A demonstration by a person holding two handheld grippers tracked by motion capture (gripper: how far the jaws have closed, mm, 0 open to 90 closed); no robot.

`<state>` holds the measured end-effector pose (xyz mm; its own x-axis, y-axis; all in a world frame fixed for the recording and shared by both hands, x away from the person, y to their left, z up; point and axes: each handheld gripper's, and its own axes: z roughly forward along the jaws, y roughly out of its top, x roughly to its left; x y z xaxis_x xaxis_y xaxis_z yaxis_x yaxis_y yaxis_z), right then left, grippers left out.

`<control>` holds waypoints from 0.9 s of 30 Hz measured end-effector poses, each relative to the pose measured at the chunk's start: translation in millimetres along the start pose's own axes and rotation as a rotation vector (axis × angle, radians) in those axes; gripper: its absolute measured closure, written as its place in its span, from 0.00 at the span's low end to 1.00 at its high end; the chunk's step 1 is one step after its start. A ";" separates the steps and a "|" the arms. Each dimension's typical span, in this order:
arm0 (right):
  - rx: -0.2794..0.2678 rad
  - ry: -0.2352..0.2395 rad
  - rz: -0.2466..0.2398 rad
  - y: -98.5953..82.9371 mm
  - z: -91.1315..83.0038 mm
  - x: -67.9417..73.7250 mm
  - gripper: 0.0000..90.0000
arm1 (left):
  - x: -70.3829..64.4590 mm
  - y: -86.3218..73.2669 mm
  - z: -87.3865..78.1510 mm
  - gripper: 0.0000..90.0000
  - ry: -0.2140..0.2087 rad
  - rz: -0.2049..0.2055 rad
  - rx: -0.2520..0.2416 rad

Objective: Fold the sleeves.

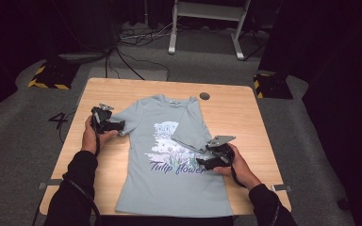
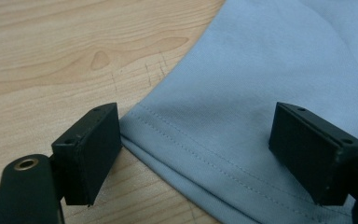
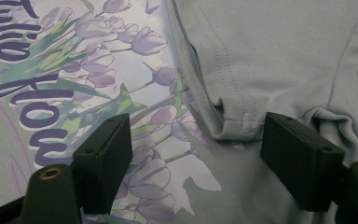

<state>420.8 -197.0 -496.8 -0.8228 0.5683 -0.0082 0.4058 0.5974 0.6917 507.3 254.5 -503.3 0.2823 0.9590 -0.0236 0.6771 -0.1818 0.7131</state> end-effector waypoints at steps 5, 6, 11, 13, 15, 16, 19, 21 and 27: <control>0.000 0.000 0.001 0.0 0.0 0.1 0.27 | -2.0 -2.2 -3.4 0.30 -0.026 0.028 -0.017; 0.000 0.000 0.001 0.0 0.0 0.0 0.27 | -2.6 -2.6 -4.6 0.35 -0.043 0.036 -0.019; 0.001 0.000 0.004 0.0 -0.1 0.1 0.27 | 0.8 -4.0 -9.6 0.69 -0.085 0.052 -0.021; 0.000 0.000 0.003 -0.3 -0.1 0.0 0.27 | 2.3 -5.6 -10.7 0.82 -0.098 0.048 -0.026; -0.003 0.000 0.003 -0.5 -0.1 -0.1 0.27 | 2.8 -7.7 -11.1 0.91 -0.113 0.053 -0.037; -0.004 0.000 0.003 -0.7 -0.1 -0.1 0.27 | 2.7 -8.6 -10.7 0.93 -0.120 0.050 -0.047; -0.004 -0.001 0.002 -0.7 -0.1 0.0 0.27 | 2.5 -8.4 -10.8 0.94 -0.118 0.055 -0.046; -0.003 -0.003 0.002 -0.3 -0.2 0.5 0.27 | 2.4 -8.4 -10.9 0.95 -0.123 0.048 -0.045; 0.004 -0.031 -0.030 2.4 -3.3 1.9 0.28 | 1.1 -7.7 -11.3 0.95 -0.123 0.050 -0.050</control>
<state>418.9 -196.4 -492.8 -0.8216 0.5677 -0.0512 0.3828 0.6162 0.6883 494.7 259.4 -500.9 0.3982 0.9146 -0.0705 0.6259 -0.2147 0.7498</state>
